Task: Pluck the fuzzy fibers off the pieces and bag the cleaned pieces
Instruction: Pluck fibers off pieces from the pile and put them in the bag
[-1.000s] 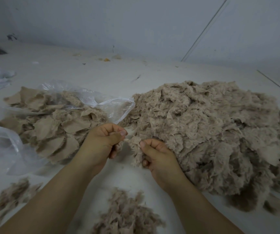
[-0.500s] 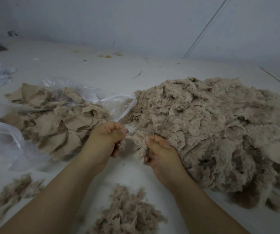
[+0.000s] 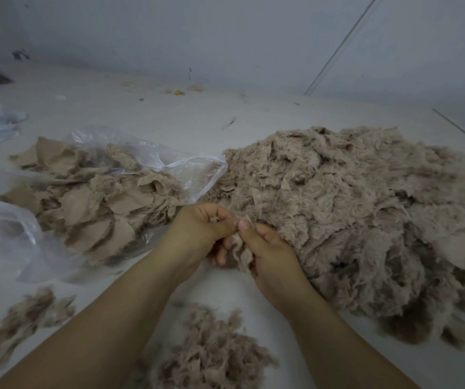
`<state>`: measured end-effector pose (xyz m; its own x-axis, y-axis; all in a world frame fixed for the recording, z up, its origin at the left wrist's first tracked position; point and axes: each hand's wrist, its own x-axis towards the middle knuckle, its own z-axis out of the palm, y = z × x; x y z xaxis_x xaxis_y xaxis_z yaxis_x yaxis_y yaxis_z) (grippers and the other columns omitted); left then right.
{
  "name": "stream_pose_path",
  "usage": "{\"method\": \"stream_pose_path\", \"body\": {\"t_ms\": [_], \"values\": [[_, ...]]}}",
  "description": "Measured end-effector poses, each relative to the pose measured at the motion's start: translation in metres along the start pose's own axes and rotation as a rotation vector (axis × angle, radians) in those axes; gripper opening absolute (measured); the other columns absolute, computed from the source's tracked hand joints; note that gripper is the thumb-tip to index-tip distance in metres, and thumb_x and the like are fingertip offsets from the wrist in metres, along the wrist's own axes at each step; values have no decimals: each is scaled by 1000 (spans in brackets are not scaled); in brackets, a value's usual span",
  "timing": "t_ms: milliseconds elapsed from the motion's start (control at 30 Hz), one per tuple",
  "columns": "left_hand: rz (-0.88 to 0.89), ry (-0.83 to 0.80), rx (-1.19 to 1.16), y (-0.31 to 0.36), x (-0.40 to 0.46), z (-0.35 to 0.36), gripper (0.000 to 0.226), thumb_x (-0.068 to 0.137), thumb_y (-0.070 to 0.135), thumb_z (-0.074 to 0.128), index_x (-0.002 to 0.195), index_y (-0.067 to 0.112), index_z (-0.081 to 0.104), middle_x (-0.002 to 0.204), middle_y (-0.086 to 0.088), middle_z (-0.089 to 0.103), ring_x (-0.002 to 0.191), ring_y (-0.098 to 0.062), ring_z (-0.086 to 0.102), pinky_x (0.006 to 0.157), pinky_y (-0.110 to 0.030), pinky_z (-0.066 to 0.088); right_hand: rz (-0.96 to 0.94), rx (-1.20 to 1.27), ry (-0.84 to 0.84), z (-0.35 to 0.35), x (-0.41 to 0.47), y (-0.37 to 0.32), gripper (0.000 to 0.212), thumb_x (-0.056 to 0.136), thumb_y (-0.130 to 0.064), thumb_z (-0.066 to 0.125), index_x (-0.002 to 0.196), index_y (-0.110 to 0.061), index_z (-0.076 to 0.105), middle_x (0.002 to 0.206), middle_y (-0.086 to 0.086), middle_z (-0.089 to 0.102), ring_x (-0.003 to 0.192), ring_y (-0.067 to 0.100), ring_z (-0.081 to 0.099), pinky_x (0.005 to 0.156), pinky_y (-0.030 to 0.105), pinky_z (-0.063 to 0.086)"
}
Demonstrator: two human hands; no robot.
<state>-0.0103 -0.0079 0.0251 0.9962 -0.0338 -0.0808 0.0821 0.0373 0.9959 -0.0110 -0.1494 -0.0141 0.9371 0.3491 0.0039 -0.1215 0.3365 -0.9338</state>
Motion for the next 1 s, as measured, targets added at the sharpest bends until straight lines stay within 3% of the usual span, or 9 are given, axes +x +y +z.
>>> {"method": "stream_pose_path", "body": {"t_ms": [133, 267, 400, 433, 500, 633, 767, 833, 1000], "values": [[45, 42, -118, -6, 3, -7, 16, 89, 5, 63, 75, -2, 64, 51, -12, 57, 32, -19, 46, 36, -21, 34, 16, 43, 44, -2, 2, 2, 50, 100, -32, 49, 104, 15, 62, 81, 26, 67, 73, 27, 65, 64, 26, 52], [98, 115, -55, -6, 3, -26, 28, 94, -2, 56, 68, 6, 63, 49, -11, 57, 30, -18, 44, 35, -19, 31, 52, 38, 206, -4, 2, 6, 35, 83, -40, 63, 92, -10, 78, 86, 16, 73, 79, 24, 68, 69, 32, 53], [-188, -804, 255, 16, -19, -51, 20, 96, 19, 62, 88, 7, 75, 82, -23, 72, 54, -26, 69, 48, -27, 53, 56, -55, 221, -1, 2, 6, 37, 77, -47, 65, 83, -14, 78, 75, 5, 72, 68, 15, 65, 63, 27, 50], [-208, -913, 396, 19, -24, -51, 24, 94, 30, 65, 92, 8, 76, 88, -20, 74, 62, -27, 71, 53, -29, 56, 52, -70, 216, 1, 2, 6, 39, 77, -49, 65, 85, -13, 78, 73, 7, 71, 67, 17, 63, 64, 28, 50], [-177, -735, 559, 19, -28, -41, 38, 88, 47, 68, 82, 10, 76, 76, -11, 75, 58, -24, 69, 53, -27, 53, 31, -97, 204, 1, 0, 5, 45, 79, -50, 66, 88, -7, 77, 74, 16, 67, 71, 25, 61, 71, 37, 49], [-116, -164, 384, 9, -22, -12, 65, 78, 62, 65, 74, -3, 65, 66, -21, 68, 40, -25, 53, 40, -24, 37, -21, -144, 147, 0, -4, 4, 62, 86, -55, 68, 82, 7, 64, 75, 37, 57, 68, 36, 56, 70, 52, 50], [-52, -1, 167, 1, -17, -3, 38, 97, 24, 60, 67, 1, 61, 57, -19, 63, 35, -22, 48, 35, -22, 33, -50, -91, 121, -2, -5, 6, 38, 95, -34, 61, 77, -3, 73, 70, 23, 67, 63, 26, 64, 63, 36, 54], [-59, 90, 89, -2, -15, -4, 37, 98, 19, 57, 65, 4, 59, 57, -20, 59, 36, -23, 46, 37, -23, 32, -18, -75, 148, -1, -3, 8, 44, 89, -38, 63, 89, 6, 71, 84, 32, 69, 76, 33, 66, 75, 45, 58], [-122, 60, 103, 1, -15, -8, 50, 97, 46, 53, 70, 5, 61, 57, -16, 61, 38, -24, 50, 38, -22, 35, 28, -49, 195, -1, -1, 7, 52, 79, -45, 69, 84, 7, 67, 75, 22, 64, 71, 29, 61, 66, 34, 54]]}}
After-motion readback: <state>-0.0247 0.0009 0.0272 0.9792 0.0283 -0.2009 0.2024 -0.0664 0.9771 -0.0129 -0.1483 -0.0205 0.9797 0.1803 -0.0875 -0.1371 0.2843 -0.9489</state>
